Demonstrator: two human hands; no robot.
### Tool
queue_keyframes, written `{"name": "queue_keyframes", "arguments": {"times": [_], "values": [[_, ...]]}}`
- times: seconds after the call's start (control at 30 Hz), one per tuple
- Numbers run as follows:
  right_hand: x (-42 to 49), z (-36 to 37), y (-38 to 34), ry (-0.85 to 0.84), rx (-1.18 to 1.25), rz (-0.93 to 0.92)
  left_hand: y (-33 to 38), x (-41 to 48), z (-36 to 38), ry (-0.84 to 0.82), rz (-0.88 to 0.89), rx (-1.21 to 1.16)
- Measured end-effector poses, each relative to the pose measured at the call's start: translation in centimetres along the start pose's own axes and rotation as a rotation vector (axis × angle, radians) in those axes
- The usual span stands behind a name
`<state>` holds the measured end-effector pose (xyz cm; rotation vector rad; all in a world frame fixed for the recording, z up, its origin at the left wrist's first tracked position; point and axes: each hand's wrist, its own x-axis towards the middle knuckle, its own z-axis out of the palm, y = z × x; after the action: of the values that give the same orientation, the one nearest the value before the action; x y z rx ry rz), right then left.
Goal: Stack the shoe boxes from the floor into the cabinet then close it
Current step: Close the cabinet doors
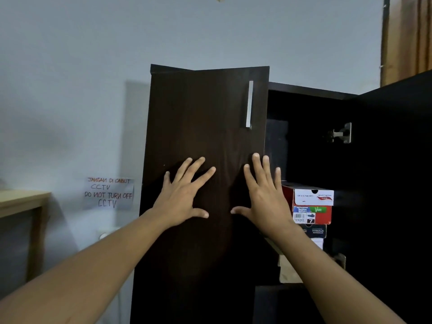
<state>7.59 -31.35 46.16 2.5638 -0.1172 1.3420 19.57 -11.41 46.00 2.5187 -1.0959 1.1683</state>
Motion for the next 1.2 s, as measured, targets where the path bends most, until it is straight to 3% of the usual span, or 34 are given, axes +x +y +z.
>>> {"name": "queue_keyframes", "arguments": {"times": [0.27, 0.4, 0.6, 0.7, 0.8, 0.9, 1.03, 1.2], "values": [[1.7, 2.9, -1.5, -0.192, -0.060, -0.040, -1.8, -0.3, 2.2, -0.071, -0.014, 0.179], [1.3, 7.1, -2.3, -0.305, 0.091, -0.013, -3.2, -0.7, 4.2, -0.130, -0.017, 0.287], [0.5, 12.2, -3.3, -0.241, 0.151, 0.055, -3.7, -1.0, 5.5, -0.132, -0.014, 0.418], [0.8, 11.8, -3.0, -0.268, 0.195, 0.063, -3.1, -1.1, 4.7, -0.180, -0.023, 0.392], [1.1, 8.5, -1.1, -0.340, 0.340, 0.072, -1.9, -0.6, 2.2, -0.288, -0.045, 0.218], [-0.6, 3.4, 2.1, -0.241, 0.481, 0.189, 0.5, 0.3, -1.8, -0.334, -0.034, 0.006], [-6.7, -5.1, 9.2, -0.018, 0.451, 0.311, 7.5, 2.8, -5.8, -0.111, 0.127, -0.116], [-15.3, -16.5, 18.1, 0.277, 0.239, 0.456, 22.3, 7.0, -9.7, 0.086, 0.356, -0.235]]}}
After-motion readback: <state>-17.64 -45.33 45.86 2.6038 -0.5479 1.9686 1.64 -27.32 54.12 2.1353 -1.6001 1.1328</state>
